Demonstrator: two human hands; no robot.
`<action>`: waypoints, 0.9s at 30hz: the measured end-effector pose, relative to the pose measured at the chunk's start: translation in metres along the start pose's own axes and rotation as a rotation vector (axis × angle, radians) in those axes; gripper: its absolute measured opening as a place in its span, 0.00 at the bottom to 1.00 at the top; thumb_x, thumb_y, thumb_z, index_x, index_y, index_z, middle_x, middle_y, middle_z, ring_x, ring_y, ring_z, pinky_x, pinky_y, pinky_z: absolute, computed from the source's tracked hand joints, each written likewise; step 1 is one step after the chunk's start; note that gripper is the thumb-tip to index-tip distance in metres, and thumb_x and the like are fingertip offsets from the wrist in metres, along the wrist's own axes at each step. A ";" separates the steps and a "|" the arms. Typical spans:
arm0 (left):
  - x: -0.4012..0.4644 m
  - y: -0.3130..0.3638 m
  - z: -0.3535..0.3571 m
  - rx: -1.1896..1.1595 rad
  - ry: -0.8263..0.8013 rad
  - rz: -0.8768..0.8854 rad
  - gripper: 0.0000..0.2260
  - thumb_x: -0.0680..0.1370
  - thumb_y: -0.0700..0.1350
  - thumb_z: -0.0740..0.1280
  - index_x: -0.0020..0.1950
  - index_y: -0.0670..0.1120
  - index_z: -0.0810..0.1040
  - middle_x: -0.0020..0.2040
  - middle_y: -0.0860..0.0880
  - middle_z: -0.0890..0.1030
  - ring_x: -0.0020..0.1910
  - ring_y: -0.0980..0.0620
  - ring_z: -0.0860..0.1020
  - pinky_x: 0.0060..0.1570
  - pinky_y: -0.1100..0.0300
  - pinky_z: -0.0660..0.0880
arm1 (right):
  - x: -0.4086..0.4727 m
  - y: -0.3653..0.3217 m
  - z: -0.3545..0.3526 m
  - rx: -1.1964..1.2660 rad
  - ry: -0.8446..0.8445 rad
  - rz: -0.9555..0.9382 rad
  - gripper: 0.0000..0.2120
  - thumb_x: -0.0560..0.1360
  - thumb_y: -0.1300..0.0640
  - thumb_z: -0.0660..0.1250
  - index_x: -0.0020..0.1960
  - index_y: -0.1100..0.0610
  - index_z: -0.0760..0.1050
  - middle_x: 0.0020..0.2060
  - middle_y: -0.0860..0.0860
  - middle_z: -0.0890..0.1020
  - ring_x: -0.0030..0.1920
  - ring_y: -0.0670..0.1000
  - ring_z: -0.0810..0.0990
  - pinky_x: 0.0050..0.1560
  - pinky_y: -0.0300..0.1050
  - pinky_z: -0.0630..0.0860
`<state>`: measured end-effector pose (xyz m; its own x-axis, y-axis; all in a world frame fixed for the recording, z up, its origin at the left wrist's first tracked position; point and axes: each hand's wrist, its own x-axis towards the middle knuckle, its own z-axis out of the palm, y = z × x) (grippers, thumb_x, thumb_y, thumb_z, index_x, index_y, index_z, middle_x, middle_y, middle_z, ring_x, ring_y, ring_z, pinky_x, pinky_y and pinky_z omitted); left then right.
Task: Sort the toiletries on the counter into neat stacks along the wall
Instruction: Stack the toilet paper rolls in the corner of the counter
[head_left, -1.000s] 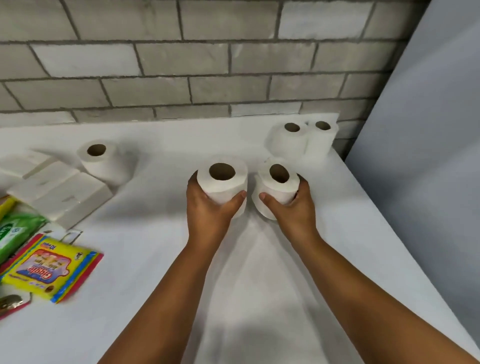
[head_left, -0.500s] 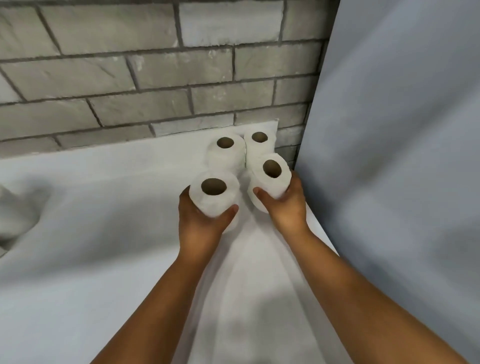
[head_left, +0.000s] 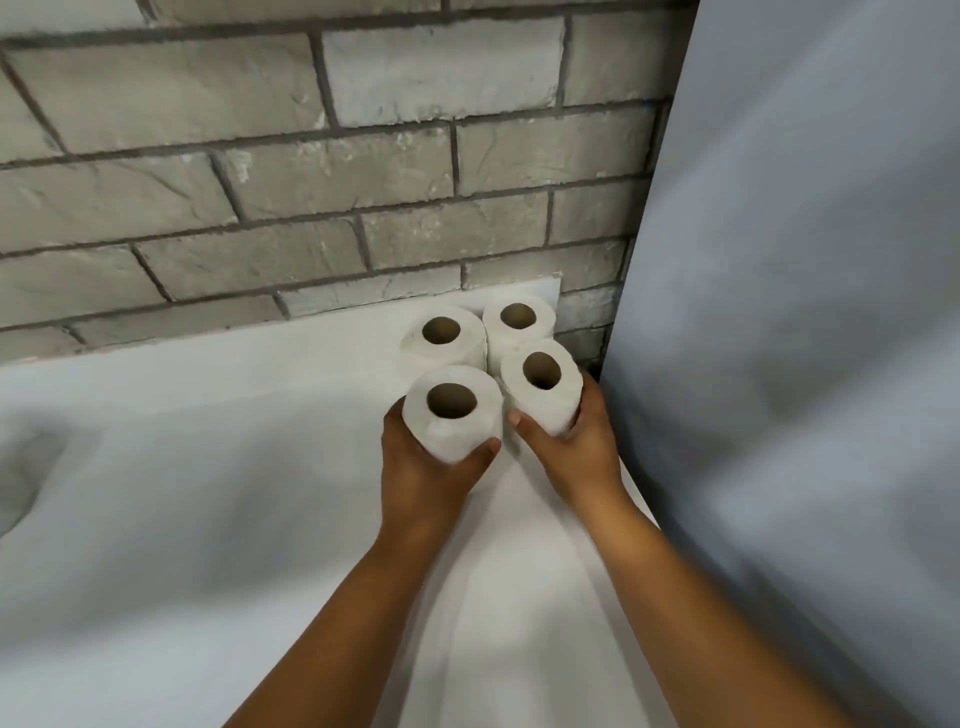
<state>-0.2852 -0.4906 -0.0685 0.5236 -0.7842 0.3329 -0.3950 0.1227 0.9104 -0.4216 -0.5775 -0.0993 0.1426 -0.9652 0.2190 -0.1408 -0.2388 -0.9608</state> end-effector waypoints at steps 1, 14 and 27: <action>0.002 0.000 0.003 -0.008 -0.006 0.005 0.21 0.64 0.41 0.81 0.54 0.49 0.79 0.50 0.53 0.84 0.50 0.55 0.82 0.49 0.59 0.80 | -0.001 0.000 -0.002 0.031 -0.012 0.022 0.32 0.65 0.42 0.76 0.65 0.40 0.68 0.60 0.35 0.76 0.61 0.38 0.76 0.57 0.39 0.75; 0.012 -0.015 0.015 -0.016 -0.007 0.018 0.29 0.64 0.47 0.81 0.62 0.50 0.76 0.58 0.54 0.81 0.58 0.55 0.80 0.57 0.52 0.78 | -0.007 -0.013 -0.016 0.080 -0.098 0.131 0.26 0.76 0.40 0.63 0.72 0.45 0.65 0.66 0.43 0.75 0.66 0.44 0.73 0.69 0.51 0.70; -0.023 0.001 -0.058 0.062 0.083 -0.269 0.37 0.74 0.62 0.66 0.77 0.51 0.56 0.76 0.51 0.63 0.74 0.52 0.64 0.70 0.55 0.64 | -0.040 -0.096 0.001 -0.247 -0.027 -0.167 0.30 0.74 0.39 0.65 0.73 0.47 0.63 0.70 0.44 0.69 0.67 0.46 0.69 0.65 0.40 0.66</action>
<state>-0.2542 -0.4374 -0.0610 0.6748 -0.7309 0.1025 -0.2777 -0.1228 0.9528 -0.4128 -0.5155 -0.0164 0.2089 -0.9082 0.3628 -0.3474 -0.4157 -0.8406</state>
